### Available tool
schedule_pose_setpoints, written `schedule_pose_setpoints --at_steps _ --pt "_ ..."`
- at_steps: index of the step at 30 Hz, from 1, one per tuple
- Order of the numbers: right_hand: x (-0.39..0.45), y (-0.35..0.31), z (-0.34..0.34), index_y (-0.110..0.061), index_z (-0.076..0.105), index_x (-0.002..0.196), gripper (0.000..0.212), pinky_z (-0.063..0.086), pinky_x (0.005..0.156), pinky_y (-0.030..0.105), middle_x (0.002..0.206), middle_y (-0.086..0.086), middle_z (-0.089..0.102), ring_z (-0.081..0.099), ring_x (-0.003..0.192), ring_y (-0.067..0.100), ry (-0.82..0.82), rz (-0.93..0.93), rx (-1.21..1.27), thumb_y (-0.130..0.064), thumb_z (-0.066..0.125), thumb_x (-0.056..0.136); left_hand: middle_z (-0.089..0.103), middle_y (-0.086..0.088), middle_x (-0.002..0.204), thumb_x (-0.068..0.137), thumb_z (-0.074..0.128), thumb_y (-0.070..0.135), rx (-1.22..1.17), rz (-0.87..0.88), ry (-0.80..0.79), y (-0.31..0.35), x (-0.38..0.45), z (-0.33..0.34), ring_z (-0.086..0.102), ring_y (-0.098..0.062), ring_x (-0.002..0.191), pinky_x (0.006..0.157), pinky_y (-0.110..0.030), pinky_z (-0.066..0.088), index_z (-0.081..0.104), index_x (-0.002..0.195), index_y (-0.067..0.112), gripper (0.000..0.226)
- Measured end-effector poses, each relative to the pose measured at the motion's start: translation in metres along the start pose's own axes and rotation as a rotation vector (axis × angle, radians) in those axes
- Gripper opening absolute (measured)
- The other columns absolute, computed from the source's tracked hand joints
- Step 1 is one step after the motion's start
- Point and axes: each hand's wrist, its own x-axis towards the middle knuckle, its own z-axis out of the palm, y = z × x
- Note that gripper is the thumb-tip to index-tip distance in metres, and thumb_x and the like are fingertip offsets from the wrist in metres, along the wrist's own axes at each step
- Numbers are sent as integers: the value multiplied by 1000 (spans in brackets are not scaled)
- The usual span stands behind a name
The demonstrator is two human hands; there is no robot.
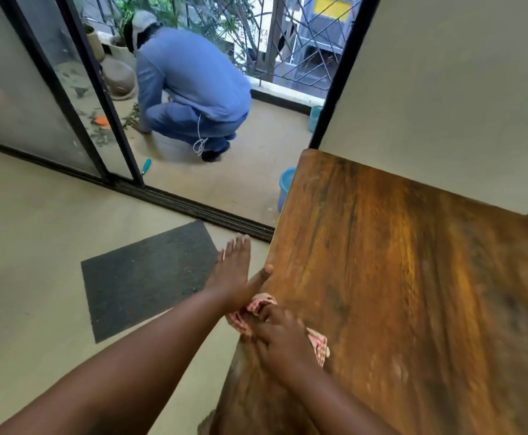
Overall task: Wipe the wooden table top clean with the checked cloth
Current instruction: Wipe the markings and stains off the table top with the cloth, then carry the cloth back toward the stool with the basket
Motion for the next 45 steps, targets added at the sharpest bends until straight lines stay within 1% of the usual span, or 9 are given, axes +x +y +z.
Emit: schedule_pose_setpoints --at_steps 8,14,18,25,29,35,37,41,45 --pt "-78 -43 23 -42 46 132 45 36 89 42 130 -2 46 44 108 29 -62 -37 19 -37 36 89 -24 -4 156 82 4 77 408 323 -99 7 -74 19 -29 -18 140 116 -41 -15 -20 147 18 91" --pt "-127 -48 32 -36 57 124 39 37 82 41 123 1 50 47 102 30 -24 -109 -29 -33 41 88 -25 -4 153 77 -12 78 455 263 9 16 -132 41 -32 -22 138 110 -35 -26 -20 146 17 92" --pt "-170 -27 29 -34 66 110 30 40 76 39 109 -2 53 49 97 28 -7 -86 17 -36 45 89 4 -13 158 88 -3 72 443 242 142 40 -172 71 -7 -28 145 114 -40 -17 4 148 6 90" --pt "-245 62 -7 -48 51 128 40 33 88 26 135 -7 47 46 114 20 104 253 68 -30 47 92 -30 -6 150 80 -11 74 460 283 150 87 -214 99 -40 -13 132 107 -38 -29 -21 144 14 88" --pt "-285 101 -8 -52 43 131 47 40 81 34 122 1 53 51 100 27 207 416 -33 -32 39 89 11 -15 157 94 13 68 505 280 58 93 -222 112 -11 -20 144 114 -42 -7 12 150 7 83" --pt "-321 127 0 -30 47 128 37 37 93 22 127 6 52 47 113 28 407 769 -141 -46 38 97 22 -16 154 94 20 66 572 412 -2 118 -223 121 8 -25 144 112 -46 6 24 148 5 81" --pt "-323 119 -8 -25 50 122 38 37 92 35 124 5 53 48 113 28 424 813 -222 -49 37 96 30 -17 151 94 24 66 577 491 -26 125 -218 120 17 -27 142 109 -47 13 30 145 5 79" --pt "-314 96 -17 -17 34 141 42 42 93 36 136 13 40 49 116 26 296 940 -1 -23 31 99 38 -16 148 93 27 66 596 603 -59 145 -204 113 26 -31 141 106 -48 18 38 142 6 79" --pt "-317 64 -37 -18 41 138 40 33 101 23 140 2 44 46 123 14 216 908 79 -16 27 101 -10 -11 154 83 -2 73 665 833 -67 185 -197 101 -14 -29 143 113 -45 -13 1 149 9 92"
